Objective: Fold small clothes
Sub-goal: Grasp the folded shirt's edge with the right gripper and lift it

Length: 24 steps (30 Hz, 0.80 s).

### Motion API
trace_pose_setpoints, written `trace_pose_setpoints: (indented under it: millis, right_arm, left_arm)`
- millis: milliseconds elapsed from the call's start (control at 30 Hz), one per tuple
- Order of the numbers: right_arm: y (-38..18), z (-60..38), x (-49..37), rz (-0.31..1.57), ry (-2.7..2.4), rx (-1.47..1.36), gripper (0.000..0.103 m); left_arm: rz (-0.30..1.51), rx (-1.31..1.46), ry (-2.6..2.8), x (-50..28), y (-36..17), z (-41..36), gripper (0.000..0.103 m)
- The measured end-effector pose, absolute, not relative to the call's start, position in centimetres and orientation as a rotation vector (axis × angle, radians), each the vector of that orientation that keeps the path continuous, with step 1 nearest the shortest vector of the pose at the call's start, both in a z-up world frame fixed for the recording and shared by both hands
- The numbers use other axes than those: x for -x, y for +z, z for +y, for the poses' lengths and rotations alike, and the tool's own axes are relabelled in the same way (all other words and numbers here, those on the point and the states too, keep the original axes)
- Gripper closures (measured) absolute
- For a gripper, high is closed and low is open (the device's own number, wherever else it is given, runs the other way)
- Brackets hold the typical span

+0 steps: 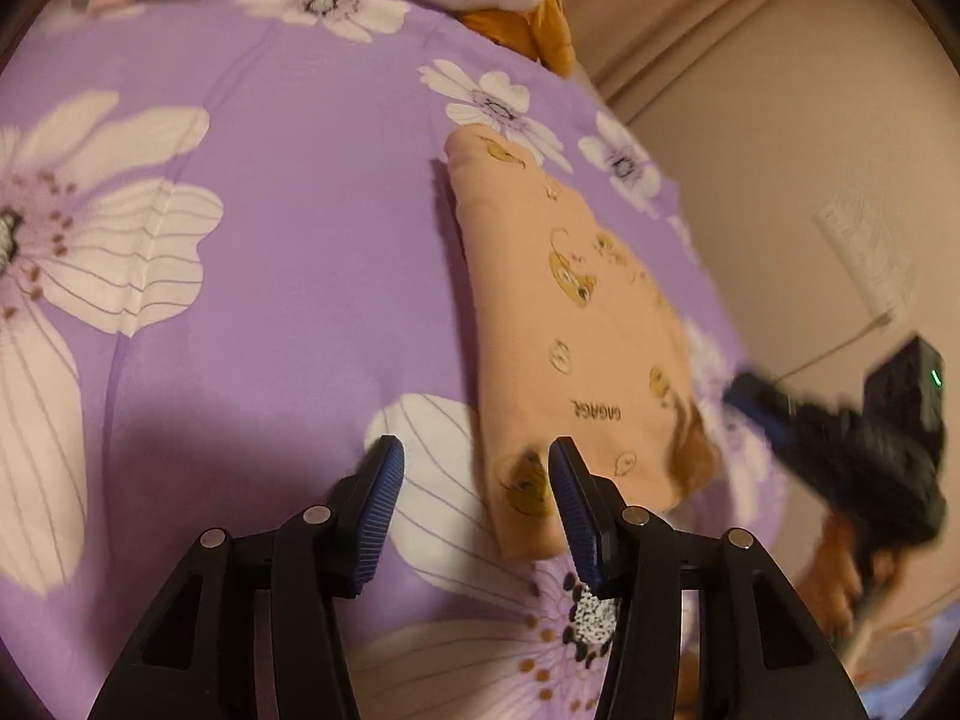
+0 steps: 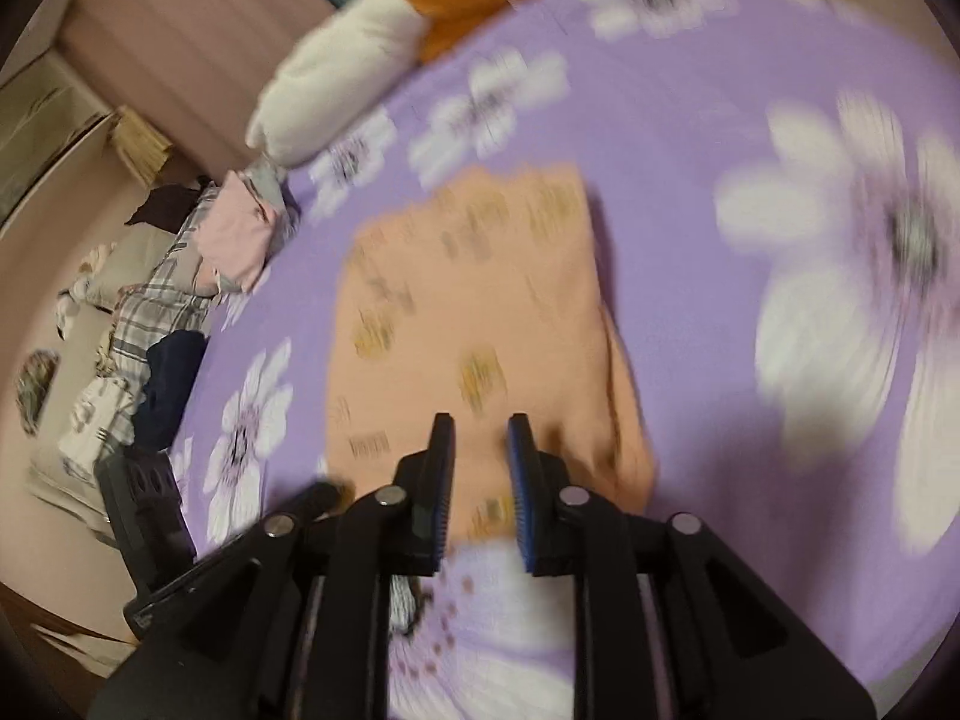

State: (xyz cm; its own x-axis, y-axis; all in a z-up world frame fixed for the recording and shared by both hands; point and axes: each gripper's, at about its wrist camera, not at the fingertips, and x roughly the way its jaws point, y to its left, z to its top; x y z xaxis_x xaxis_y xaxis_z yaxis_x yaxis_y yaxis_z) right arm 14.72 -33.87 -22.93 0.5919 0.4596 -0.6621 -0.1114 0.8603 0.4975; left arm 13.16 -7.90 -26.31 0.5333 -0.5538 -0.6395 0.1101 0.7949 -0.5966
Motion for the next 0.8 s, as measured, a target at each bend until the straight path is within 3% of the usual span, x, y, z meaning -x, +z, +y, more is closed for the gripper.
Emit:
trace_pose_setpoints:
  millis: [100,267,400,500,533,567,667,733,800]
  right_arm:
    - [-21.3,-33.5,-18.9,0.842,0.294,-0.363,0.067]
    - [-27.9,-35.5,-26.1,1.06,0.249,-0.566,0.069]
    - [-29.2,-39.0,-22.7,0.859,0.398,-0.794,0.065]
    - [-27.5,-41.5,-20.9,0.812,0.459,-0.867,0.043]
    - [-27.1,-42.1,-20.0,0.766,0.465,-0.869,0.024]
    - [-26.8,-42.9,-18.9,0.728,0.457,-0.876,0.012]
    - [-27.2,-43.6,-18.3,0.768,0.473,-0.879,0.011]
    - [-27.5,-43.5,-18.9,0.8,0.528,-0.89,0.011]
    - [-28.5,-42.3,-19.7,0.893,0.577,-0.882,0.011]
  left_arm:
    - [0.895,0.563,-0.476,-13.2,-27.2,-7.1,0.053]
    - [0.87,0.394,-0.446,-12.9,-26.6,-9.2,0.052]
    - [0.861,0.382,-0.443,-13.1,-26.6,-9.5,0.046]
    - [0.887,0.413,-0.432,-13.4,-26.3,-9.4,0.041]
    - [0.908,0.421,-0.413,-13.6,-26.0,-9.5,0.041]
    - [0.941,0.442,-0.387,-14.0,-25.5,-9.4,0.041]
    - [0.946,0.57,-0.448,-15.4,-23.6,-8.8,0.035]
    - [0.922,0.648,-0.532,-16.6,-22.9,-8.4,0.017]
    - [0.975,0.69,-0.637,-18.9,-23.1,-8.7,0.016]
